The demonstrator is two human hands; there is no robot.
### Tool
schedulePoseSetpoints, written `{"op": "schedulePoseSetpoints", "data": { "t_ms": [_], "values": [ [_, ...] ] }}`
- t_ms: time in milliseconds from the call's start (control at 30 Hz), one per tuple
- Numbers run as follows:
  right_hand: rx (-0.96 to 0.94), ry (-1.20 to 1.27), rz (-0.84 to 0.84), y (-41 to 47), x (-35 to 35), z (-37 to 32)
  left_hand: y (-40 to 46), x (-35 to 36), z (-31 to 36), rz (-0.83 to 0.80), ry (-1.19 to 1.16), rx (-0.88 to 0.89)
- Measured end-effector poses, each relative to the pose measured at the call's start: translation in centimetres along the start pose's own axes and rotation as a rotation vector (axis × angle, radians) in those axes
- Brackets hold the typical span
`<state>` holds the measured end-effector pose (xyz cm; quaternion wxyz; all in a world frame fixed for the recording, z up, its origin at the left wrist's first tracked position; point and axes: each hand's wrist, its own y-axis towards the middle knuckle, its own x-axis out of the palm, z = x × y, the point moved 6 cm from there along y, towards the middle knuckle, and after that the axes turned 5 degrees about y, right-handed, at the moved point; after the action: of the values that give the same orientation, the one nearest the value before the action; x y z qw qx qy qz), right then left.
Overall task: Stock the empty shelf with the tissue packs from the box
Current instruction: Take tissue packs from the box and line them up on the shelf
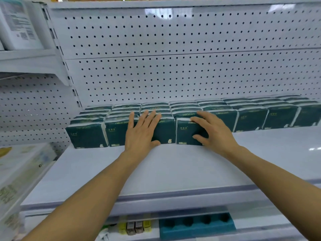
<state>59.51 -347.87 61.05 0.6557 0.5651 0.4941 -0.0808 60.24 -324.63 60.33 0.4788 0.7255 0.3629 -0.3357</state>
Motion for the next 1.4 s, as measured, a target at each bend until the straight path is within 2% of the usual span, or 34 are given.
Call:
{"op": "schedulePoseSetpoints", "data": {
  "t_ms": [200,467,600,700,800,900,1067,1233,1400],
  "values": [
    [-0.049,-0.053,-0.034,1.5,1.7,0.8,0.0,0.1,0.0,0.016,0.009,-0.008],
    [0.011,-0.108,-0.111,1.6,2.0,0.4,0.2,0.0,0.1,0.032,0.014,-0.008],
    [0.117,-0.166,-0.144,1.3,1.0,-1.0,-0.3,-1.1,0.0,0.014,0.011,-0.01],
    [0.153,-0.142,-0.083,0.3,-0.5,-3.8,-2.9,-3.2,-0.3,0.148,-0.08,-0.022],
    [0.1,-0.105,0.025,-1.8,-2.5,-8.1,-7.5,-5.0,-1.2,0.293,-0.163,-0.002],
    [0.006,-0.071,0.101,-4.9,-3.5,-13.4,-12.6,-6.1,-2.3,0.302,-0.193,-0.004],
    [-0.108,0.007,0.108,-11.1,-2.6,-22.0,-23.1,-7.3,-4.1,0.358,-0.328,0.079],
    [-0.128,0.093,-0.021,-17.1,1.5,-29.5,-33.9,-5.1,-6.6,0.258,-0.514,0.053],
    [-0.033,0.156,-0.296,-24.1,7.6,-35.6,-44.1,-0.3,-8.8,-0.047,-0.46,-0.021]
  ]
}}
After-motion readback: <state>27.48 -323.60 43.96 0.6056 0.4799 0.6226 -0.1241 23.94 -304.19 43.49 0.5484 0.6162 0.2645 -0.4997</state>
